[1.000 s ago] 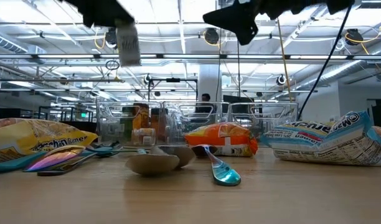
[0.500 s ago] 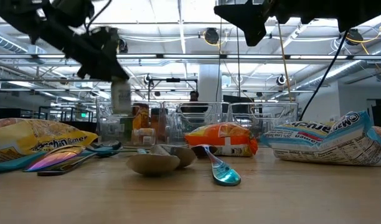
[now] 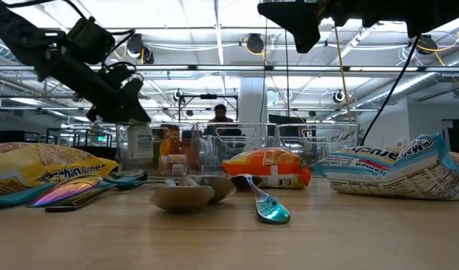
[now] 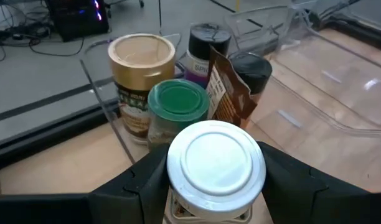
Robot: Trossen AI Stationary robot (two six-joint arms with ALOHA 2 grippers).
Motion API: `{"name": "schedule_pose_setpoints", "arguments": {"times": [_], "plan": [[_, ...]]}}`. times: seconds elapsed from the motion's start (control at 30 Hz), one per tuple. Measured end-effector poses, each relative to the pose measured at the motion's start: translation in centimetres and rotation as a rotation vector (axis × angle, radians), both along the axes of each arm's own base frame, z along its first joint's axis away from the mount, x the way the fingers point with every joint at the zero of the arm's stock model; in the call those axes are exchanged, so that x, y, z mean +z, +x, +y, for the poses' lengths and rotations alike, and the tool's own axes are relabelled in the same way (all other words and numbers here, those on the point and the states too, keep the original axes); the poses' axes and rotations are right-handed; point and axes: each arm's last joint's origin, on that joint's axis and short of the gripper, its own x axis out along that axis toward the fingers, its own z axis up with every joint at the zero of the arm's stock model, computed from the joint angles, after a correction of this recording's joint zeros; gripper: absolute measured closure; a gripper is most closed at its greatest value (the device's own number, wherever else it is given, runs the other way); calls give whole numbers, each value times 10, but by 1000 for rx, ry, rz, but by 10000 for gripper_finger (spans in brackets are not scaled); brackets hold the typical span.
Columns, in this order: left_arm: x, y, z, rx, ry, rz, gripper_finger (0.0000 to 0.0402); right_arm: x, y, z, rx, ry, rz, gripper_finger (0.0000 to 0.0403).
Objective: Pick & Place Food Item
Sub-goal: Put the white seasoning bottle into the left transparent bin
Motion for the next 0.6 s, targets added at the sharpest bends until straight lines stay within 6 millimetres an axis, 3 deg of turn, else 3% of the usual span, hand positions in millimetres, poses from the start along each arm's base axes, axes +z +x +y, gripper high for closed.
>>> {"name": "schedule_pose_setpoints", "arguments": {"times": [0.6], "plan": [[-19,16,10,-3,-19,18,191,0,0,0,-3,-13,-7,115]]}}
